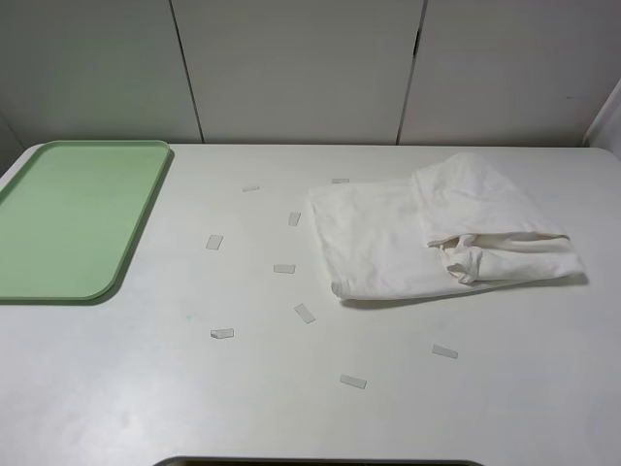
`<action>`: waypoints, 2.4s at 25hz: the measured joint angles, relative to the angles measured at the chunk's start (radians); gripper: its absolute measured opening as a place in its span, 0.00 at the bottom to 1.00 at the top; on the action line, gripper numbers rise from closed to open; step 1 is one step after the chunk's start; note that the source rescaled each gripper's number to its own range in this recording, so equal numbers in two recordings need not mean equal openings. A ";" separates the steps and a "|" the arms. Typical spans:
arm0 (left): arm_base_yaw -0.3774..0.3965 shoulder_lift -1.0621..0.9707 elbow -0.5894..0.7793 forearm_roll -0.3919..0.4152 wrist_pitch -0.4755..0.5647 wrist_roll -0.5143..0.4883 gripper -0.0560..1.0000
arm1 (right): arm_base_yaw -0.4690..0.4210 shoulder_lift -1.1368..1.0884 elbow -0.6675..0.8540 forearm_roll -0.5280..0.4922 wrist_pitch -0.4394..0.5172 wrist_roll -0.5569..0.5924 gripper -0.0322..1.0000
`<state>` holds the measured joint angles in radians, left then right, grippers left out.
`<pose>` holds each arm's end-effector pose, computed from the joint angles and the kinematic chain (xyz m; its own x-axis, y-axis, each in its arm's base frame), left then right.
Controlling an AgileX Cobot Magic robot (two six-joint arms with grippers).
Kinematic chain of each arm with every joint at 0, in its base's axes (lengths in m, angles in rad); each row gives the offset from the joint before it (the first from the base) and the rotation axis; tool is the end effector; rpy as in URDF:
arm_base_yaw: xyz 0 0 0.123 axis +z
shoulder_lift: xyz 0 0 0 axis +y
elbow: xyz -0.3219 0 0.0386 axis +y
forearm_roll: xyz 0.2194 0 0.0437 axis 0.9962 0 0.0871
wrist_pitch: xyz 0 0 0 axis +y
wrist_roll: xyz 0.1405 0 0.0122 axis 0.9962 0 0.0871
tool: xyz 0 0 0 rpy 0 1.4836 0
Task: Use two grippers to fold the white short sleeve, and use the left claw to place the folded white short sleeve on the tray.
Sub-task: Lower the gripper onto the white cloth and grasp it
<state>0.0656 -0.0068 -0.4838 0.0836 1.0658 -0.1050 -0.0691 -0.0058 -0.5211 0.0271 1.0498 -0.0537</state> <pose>-0.0256 0.0087 0.2355 -0.4572 -0.0944 -0.8843 -0.1596 0.9869 -0.0229 -0.0264 0.0051 0.2483 -0.4225 -0.0110 -0.9063 0.0308 0.9992 -0.0265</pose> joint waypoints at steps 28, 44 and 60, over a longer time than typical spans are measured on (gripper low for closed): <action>0.000 0.000 0.000 0.000 0.000 0.000 1.00 | -0.002 0.000 0.027 0.003 -0.029 0.023 1.00; 0.000 0.000 0.000 0.000 0.000 0.000 1.00 | -0.002 0.000 0.027 0.003 -0.030 0.023 1.00; 0.000 0.000 0.000 0.000 0.000 0.000 1.00 | -0.002 0.000 0.027 0.003 -0.030 0.024 1.00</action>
<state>0.0656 -0.0068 -0.4838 0.0836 1.0658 -0.1050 -0.0714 -0.0058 -0.4944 0.0298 1.0197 -0.0299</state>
